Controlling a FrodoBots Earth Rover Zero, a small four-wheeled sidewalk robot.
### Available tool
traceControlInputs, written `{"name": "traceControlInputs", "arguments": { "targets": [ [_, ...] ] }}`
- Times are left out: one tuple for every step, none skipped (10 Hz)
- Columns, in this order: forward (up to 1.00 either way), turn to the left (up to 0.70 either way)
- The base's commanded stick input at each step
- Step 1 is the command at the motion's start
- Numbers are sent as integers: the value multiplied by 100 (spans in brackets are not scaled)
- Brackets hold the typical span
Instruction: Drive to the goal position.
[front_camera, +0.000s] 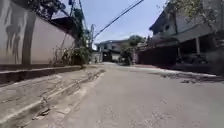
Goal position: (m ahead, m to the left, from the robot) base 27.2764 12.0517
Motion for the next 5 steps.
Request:
{"name": "traceControlInputs", "arguments": {
  "targets": [
    [100, -40],
    [100, -40],
    [100, -26],
    [100, -5],
    [100, 0]
  ]
}}
